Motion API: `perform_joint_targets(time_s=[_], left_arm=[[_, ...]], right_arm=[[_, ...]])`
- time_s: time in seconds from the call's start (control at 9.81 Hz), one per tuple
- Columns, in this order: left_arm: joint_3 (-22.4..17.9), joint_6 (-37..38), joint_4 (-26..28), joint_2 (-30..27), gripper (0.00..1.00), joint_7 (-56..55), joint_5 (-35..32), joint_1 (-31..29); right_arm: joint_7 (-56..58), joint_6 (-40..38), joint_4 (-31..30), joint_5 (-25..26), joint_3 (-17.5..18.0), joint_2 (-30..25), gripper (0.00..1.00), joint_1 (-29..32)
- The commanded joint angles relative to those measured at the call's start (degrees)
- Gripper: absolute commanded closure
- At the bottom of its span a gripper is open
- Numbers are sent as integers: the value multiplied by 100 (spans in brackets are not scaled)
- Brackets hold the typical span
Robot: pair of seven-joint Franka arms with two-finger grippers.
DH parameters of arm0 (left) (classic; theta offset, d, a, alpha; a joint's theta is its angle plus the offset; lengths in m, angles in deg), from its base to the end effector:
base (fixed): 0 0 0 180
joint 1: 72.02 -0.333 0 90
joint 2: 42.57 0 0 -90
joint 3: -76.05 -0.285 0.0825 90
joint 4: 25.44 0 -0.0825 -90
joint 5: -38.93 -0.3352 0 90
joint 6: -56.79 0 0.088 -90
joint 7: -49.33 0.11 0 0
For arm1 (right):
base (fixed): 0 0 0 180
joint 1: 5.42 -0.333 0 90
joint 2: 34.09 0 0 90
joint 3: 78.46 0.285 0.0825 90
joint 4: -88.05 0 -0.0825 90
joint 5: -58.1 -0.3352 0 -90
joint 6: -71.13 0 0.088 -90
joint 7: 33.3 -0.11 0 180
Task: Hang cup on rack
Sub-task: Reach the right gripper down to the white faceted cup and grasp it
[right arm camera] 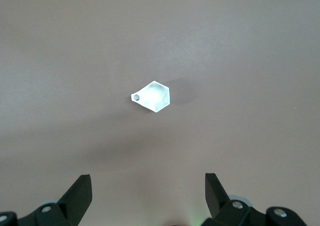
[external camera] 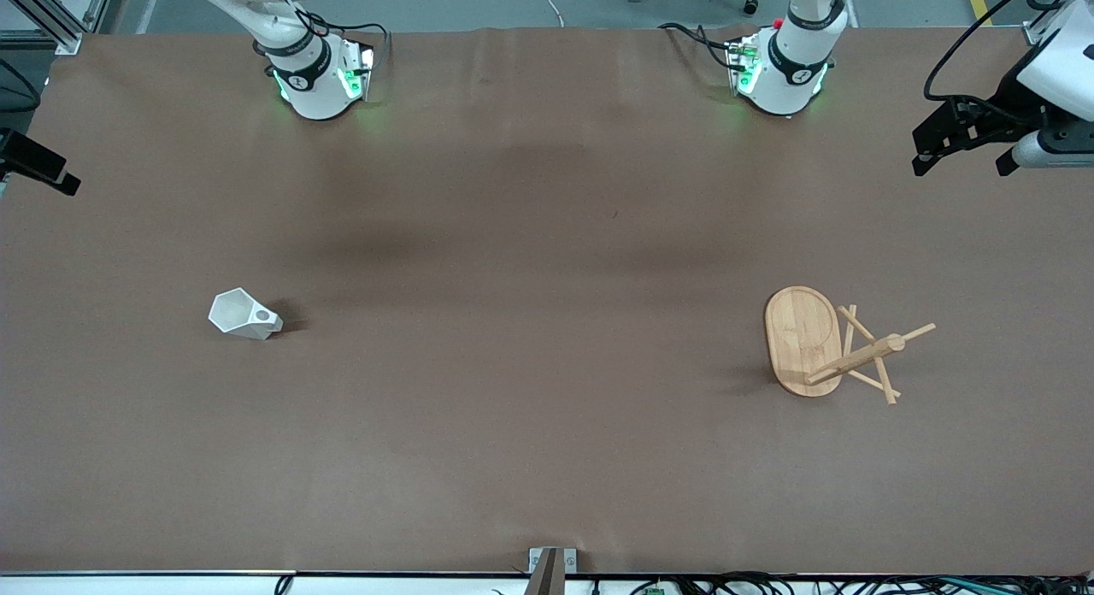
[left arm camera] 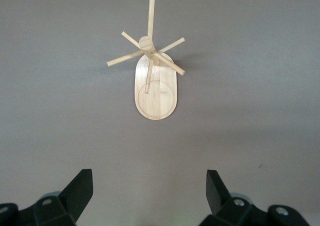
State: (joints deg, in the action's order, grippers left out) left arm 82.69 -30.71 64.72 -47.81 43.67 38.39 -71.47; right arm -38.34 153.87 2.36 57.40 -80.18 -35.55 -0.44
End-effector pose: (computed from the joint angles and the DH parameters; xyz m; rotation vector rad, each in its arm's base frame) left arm 0.4718 -0.0614 0.6300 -3.1256 0.0404 -0.0725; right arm 0.4824 -0.0554 0.6235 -3.1119 0.3177 0.0404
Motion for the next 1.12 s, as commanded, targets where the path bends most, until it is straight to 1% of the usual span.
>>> perform_joint_targets(time_s=[0.0,0.82,1.02], left_arm=[[22,83,178,-29,0,-32,72,-46],[13,93,187,41,0,100,63,-46],[13,93,187,76,0,100,63,-46]], right_arm=[[3,-47,-18,105,32,-65,0,21],[47,-3,-26,105,23,-65,0,47],[56,146,-184,52,-3,5,0,83]])
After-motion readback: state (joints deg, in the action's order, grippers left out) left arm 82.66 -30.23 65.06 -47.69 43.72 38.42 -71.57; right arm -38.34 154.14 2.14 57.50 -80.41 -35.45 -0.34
